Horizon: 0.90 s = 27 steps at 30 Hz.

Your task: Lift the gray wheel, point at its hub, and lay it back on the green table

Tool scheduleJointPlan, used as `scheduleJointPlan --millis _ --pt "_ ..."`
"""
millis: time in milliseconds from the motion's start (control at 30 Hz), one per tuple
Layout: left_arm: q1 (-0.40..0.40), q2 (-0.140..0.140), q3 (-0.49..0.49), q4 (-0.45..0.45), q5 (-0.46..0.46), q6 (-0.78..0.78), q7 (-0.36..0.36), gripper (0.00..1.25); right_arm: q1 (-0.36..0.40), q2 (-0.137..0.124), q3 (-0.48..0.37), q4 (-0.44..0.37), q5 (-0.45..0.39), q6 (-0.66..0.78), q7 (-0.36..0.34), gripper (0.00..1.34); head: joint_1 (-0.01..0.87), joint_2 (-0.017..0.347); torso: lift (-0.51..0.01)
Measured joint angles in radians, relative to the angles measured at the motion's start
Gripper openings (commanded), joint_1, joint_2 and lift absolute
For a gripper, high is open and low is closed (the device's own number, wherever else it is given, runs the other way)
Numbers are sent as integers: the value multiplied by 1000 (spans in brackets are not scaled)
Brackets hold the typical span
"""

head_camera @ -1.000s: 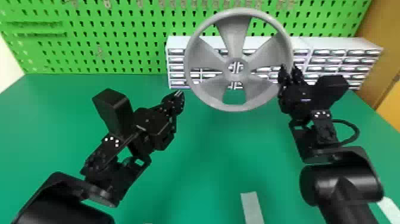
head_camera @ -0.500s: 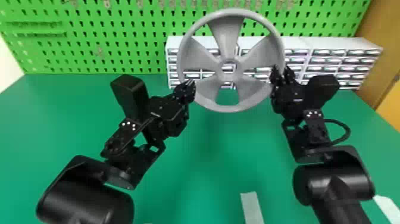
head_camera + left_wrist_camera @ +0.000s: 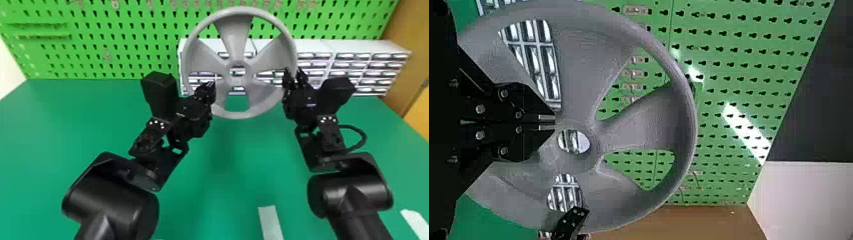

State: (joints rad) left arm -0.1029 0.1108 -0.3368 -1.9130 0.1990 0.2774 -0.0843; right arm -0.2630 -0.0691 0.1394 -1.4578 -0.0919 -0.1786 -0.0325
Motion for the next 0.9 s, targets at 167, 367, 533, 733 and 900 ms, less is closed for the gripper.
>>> scheduleJointPlan --millis 167,367,533,733,900 --pt "-28 -7 -24 26 -3 1 13 58 -3 2 11 4 0 0 -2 153 692 48 -93" --pt "-69 -24 -51 63 -13 2 35 58 -4 4 20 8 -1 1 -3 153 692 48 -93" --pt "-100 -33 -66 92 -23 2 54 58 -4 5 26 10 -3 2 -3 153 692 48 -93" --pt "-117 -43 -64 134 -32 2 62 58 -5 3 35 11 -9 3 -3 153 692 48 -93" --pt "-122 -51 -60 155 -41 1 68 58 -6 2 39 11 -13 4 -3 153 692 48 -93"
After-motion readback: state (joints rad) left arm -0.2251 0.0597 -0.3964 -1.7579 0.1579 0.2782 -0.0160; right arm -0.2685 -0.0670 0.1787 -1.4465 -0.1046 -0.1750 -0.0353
